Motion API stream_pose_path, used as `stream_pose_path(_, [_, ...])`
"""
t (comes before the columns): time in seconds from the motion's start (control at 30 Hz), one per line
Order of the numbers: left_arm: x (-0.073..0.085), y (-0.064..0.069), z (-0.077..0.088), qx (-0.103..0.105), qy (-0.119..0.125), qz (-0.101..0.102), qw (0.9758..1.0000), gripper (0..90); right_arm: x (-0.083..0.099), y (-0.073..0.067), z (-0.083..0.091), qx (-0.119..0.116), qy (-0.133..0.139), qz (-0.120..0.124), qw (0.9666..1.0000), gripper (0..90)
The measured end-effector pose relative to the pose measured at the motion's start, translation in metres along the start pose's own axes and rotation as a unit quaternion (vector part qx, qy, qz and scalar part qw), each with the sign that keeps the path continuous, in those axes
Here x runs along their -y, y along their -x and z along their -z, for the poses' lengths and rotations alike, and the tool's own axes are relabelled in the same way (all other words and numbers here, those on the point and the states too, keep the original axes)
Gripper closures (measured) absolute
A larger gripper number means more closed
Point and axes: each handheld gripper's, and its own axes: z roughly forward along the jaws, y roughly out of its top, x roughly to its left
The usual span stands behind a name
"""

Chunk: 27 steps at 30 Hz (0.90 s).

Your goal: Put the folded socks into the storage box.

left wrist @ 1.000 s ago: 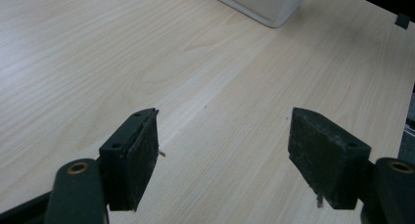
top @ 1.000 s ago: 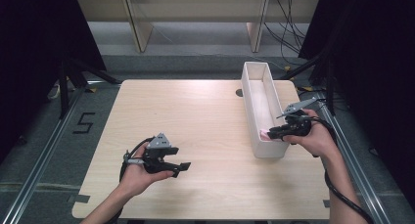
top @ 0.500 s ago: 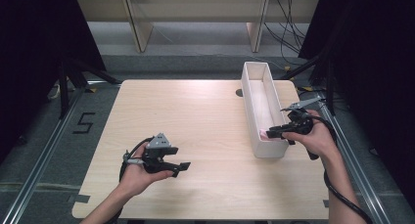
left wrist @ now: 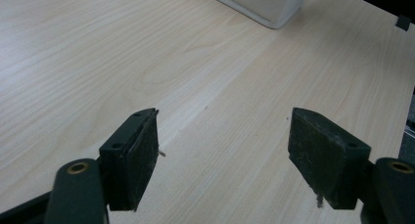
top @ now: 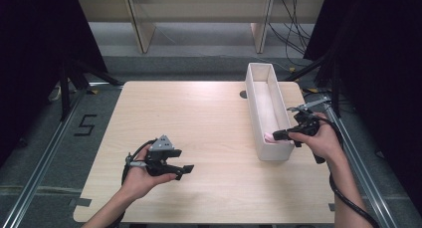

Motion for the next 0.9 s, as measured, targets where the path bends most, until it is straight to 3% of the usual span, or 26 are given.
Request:
stream_pose_path(0.2, [0.0,0.0,0.0,0.0,0.002,0.0,1.0,26.9,-0.001,-0.002,0.0,0.009,-0.004,0.006,0.9999,77.7])
stream_pose_path(0.4, [0.001,-0.002,0.001,-0.003,0.002,0.003,1.0,26.9,-0.003,-0.009,0.008,0.033,0.044,0.006,0.9985,68.9])
stream_pose_path(0.67, [0.002,-0.003,0.003,-0.003,0.005,0.005,1.0,26.9,-0.001,-0.008,0.008,0.052,0.061,0.007,0.9968,66.5])
stream_pose_path(0.77, [0.002,-0.004,0.003,-0.005,0.002,0.003,1.0,26.9,-0.003,-0.01,0.007,0.09,0.061,0.001,0.9941,62.7])
stream_pose_path(0.83, [0.001,-0.003,0.002,-0.002,0.004,0.004,1.0,26.9,-0.006,-0.009,0.005,0.093,0.055,0.01,0.9941,62.3])
stream_pose_path(0.9, [0.001,-0.002,0.001,0.0,0.005,0.006,1.0,26.9,-0.011,-0.007,-0.001,0.111,0.056,0.027,0.9919,61.8])
